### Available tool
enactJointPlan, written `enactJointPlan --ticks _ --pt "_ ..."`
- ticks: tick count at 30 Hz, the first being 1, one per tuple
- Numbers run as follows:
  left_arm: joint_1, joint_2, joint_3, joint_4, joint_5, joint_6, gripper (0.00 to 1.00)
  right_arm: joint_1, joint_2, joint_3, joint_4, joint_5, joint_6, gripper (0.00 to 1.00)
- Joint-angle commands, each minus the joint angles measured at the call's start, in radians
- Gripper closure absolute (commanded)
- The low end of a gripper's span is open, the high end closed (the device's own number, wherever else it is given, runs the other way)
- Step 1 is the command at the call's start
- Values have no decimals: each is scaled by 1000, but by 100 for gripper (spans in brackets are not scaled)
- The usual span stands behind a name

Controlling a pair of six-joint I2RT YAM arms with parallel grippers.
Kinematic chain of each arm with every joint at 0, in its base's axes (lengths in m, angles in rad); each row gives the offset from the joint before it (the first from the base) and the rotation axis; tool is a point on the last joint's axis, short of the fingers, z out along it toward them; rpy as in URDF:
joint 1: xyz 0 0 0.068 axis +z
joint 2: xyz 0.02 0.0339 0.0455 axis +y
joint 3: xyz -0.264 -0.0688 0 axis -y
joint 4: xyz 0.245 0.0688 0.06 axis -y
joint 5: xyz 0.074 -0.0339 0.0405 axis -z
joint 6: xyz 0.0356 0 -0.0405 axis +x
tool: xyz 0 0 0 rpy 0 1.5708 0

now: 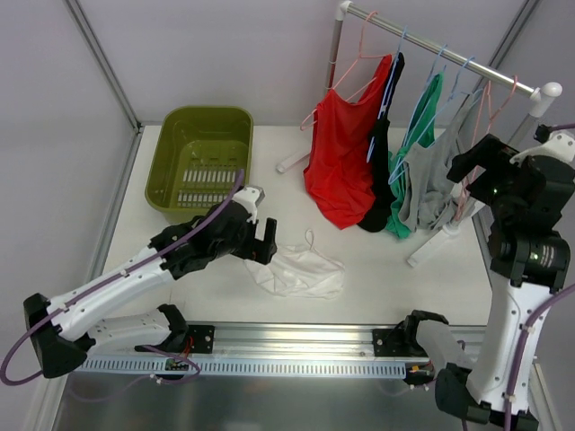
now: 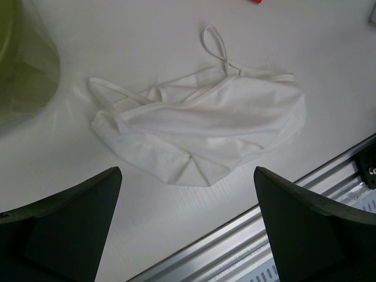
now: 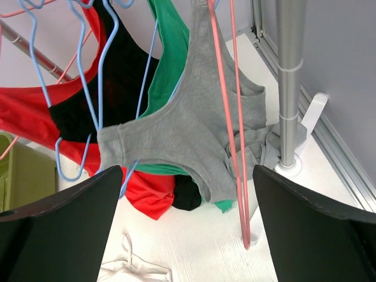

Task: Remove the tank top from the hanger

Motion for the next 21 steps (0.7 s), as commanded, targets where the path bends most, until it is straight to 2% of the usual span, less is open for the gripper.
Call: enactJointPlan --ticks 1,7,10,13,17,21 --pt "-31 76 39 29 42 0 1 -9 -84 -9 -52 18 -34 1" --pt "-82 282 88 62 99 26 1 -9 -268 -37 -99 122 -90 1" --pt "-107 381 117 73 73 11 1 0 -328 -32 -109 110 -97 1" --pt "-120 473 136 98 48 -12 1 9 -363 -32 -107 21 -87 1" --pt "-142 607 143 144 25 -44 1 15 -377 -54 -78 -184 -61 1" --pt "-168 713 154 187 18 -79 1 17 -391 -132 9 -330 -5 1"
